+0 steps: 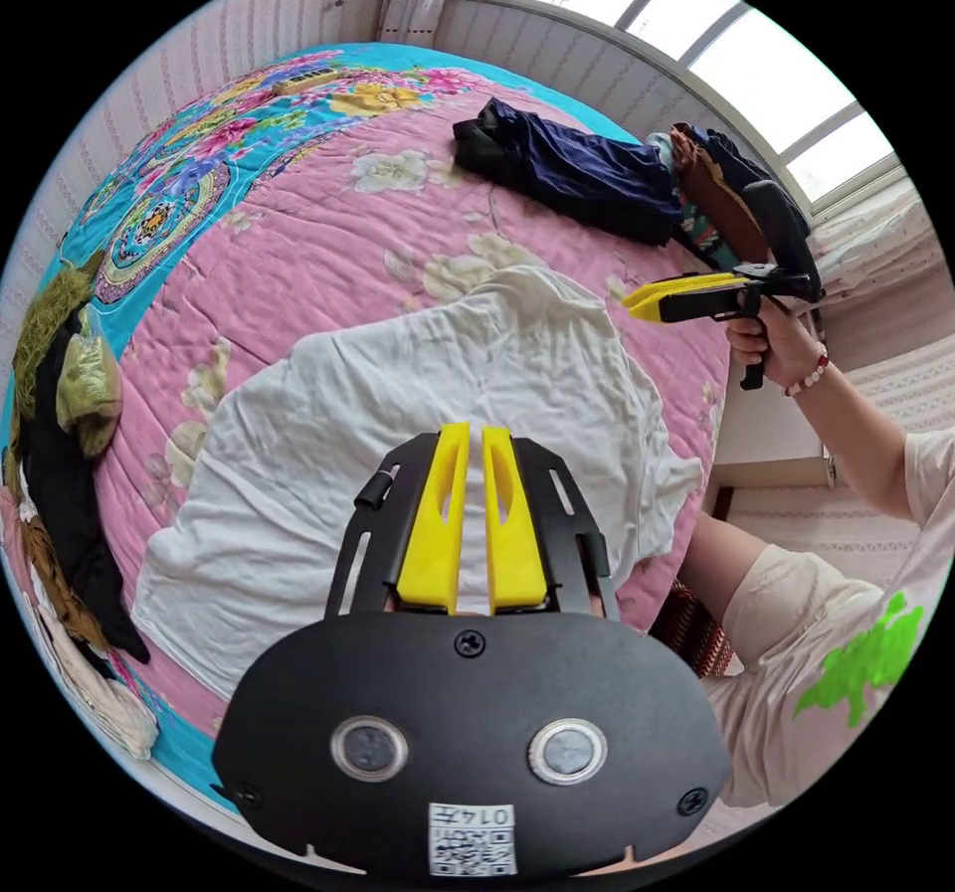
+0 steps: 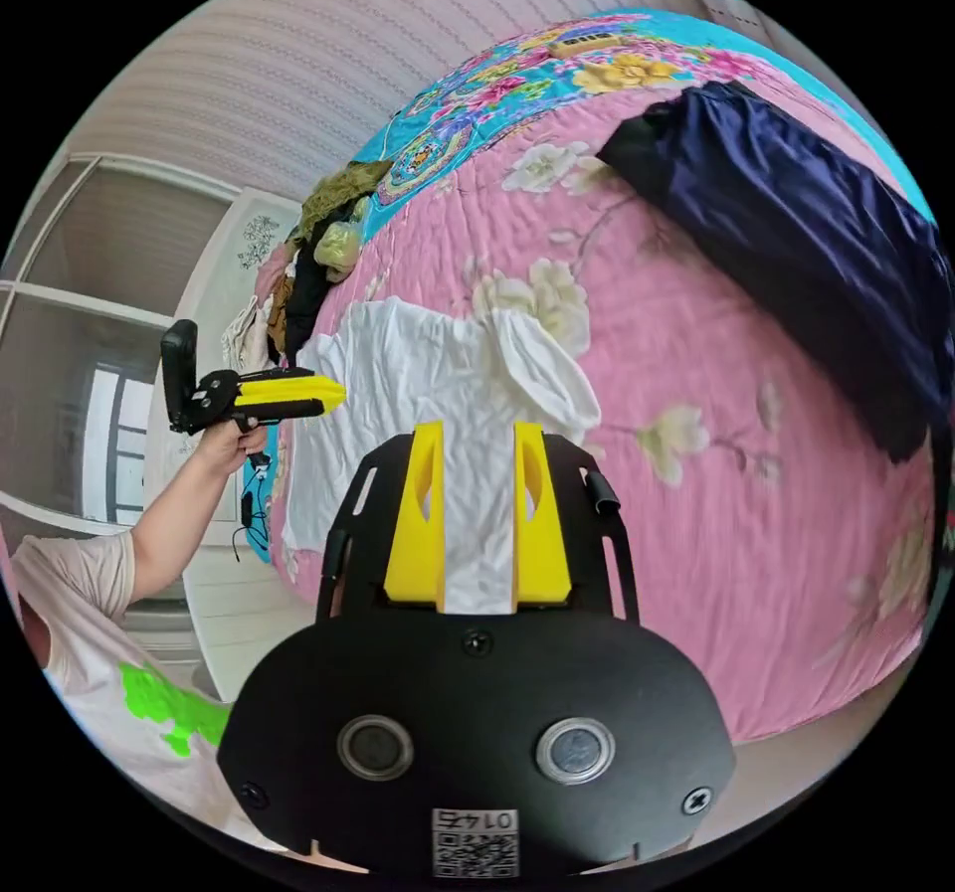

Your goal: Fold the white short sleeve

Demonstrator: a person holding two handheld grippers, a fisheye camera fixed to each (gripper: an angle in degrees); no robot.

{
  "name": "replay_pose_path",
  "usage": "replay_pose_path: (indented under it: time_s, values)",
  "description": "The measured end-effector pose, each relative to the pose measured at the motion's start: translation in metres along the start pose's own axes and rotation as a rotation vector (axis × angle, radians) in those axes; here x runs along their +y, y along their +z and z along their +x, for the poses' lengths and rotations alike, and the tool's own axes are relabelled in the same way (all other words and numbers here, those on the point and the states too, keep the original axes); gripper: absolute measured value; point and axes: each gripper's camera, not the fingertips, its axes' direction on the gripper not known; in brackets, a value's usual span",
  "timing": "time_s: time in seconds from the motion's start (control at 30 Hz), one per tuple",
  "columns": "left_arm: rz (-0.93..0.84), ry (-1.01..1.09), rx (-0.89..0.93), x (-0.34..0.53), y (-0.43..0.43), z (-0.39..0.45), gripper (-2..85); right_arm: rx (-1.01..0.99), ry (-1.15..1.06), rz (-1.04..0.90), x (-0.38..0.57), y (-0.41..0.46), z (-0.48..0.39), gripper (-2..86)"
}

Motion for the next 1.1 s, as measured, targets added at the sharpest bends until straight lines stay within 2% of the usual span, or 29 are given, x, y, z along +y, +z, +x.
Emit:
replay_pose_path:
  time_s: [0.13,0.23,0.27,0.37,0.43,0.57,0.63,0.8,1.03,1.1]
  values:
    - [0.001,-0.025,-0.021,-0.026,-0.006,-0.015,1.7,0.121,-0.04,-0.033,-0.062,0.039,-0.027,11.8]
    - [-0.014,-0.015,-0.033,-0.035,-0.007,-0.018,2.1,0.102,-0.062,-0.181,-0.078,0.071,-0.043,7.5]
    - [-0.015,-0.011,-0.037,-0.036,-0.007,-0.018,2.1,0.097,-0.114,-0.189,-0.076,0.074,-0.056,3.3]
    - [-0.012,0.006,-0.065,-0.041,-0.011,-0.02,2.1,0.112,-0.328,-0.017,-0.05,0.049,-0.107,1.8]
    - [0.01,0.016,-0.093,-0.044,-0.018,-0.02,1.8,0.136,-0.482,0.017,-0.024,0.041,-0.141,1.4]
    - [0.031,0.0,-0.108,-0.049,-0.024,-0.026,1.3,0.245,-0.667,-0.175,0.029,0.07,-0.189,1.4]
    - [0.025,-0.016,-0.096,-0.056,-0.02,-0.031,0.9,0.271,-0.663,-0.219,0.042,0.083,-0.195,1.9]
    - [-0.026,0.046,-0.079,-0.091,-0.004,-0.027,0.7,0.171,-0.492,-0.261,0.039,0.085,-0.195,3.8]
    - [-0.412,0.259,-0.199,-0.119,0.057,-0.006,6.4,0.1,-0.353,-0.132,0.004,0.062,-0.201,2.6]
    - [-0.418,0.275,-0.211,-0.112,0.056,0.001,7.0,0.072,-0.334,-0.132,-0.004,0.064,-0.203,2.5]
